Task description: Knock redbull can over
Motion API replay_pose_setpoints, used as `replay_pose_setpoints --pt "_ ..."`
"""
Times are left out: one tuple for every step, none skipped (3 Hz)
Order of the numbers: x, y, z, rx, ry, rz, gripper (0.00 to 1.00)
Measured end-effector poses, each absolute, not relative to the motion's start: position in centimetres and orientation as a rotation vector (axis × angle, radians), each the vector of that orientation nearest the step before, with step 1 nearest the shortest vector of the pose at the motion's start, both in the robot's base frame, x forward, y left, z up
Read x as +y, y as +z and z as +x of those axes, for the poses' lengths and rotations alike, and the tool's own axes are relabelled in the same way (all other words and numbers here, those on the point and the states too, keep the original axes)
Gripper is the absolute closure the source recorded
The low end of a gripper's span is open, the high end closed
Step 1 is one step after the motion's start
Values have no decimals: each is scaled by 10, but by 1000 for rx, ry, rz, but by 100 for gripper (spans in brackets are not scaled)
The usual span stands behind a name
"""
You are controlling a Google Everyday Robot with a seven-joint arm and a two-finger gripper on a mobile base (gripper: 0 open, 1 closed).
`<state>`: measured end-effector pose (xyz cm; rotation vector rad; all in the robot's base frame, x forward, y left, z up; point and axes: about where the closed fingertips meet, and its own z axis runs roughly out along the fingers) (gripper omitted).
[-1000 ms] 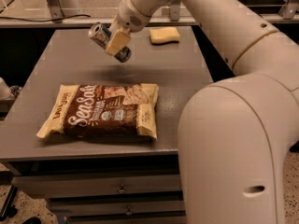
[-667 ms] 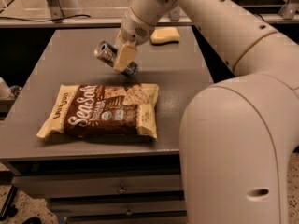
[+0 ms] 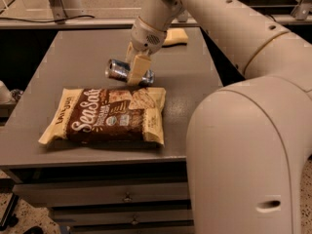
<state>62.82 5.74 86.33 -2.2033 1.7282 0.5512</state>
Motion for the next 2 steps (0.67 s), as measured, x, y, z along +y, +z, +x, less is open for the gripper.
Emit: replay_pose_setpoints --pt "62 859 628 1715 551 -2227 32" --pt "67 856 628 1704 547 -2237 10"
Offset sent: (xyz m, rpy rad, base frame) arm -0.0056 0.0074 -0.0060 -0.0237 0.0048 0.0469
